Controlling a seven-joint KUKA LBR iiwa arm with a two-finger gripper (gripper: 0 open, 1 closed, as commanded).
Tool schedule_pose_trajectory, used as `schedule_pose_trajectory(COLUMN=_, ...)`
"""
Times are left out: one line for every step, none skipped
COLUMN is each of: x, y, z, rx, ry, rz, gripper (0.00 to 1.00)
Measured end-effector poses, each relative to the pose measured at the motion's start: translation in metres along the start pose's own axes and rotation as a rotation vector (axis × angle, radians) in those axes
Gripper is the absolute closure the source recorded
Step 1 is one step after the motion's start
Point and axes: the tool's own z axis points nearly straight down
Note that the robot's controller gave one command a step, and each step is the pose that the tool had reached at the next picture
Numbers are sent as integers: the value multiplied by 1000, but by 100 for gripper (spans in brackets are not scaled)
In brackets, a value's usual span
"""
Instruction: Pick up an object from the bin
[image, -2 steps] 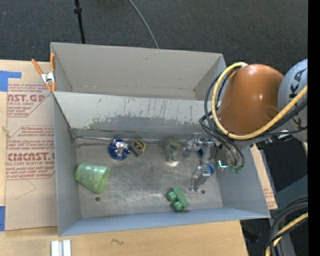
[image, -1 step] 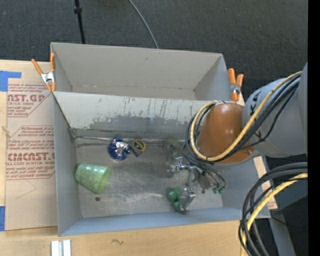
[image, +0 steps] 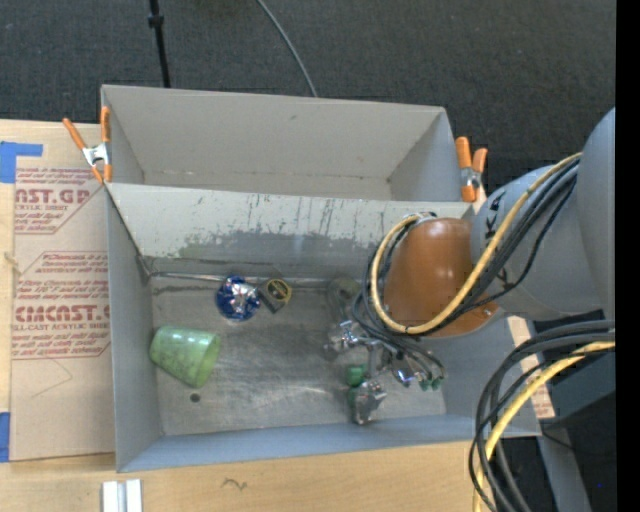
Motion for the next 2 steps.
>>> schedule_pose_trajectory(x=16, y=-33, z=-3, rx=1, ry=-5, rz=-289, gripper=0)
schedule_pose_trajectory(x=17, y=-33, z=-4, rx=0, ry=-3, rz=-289, gripper=100)
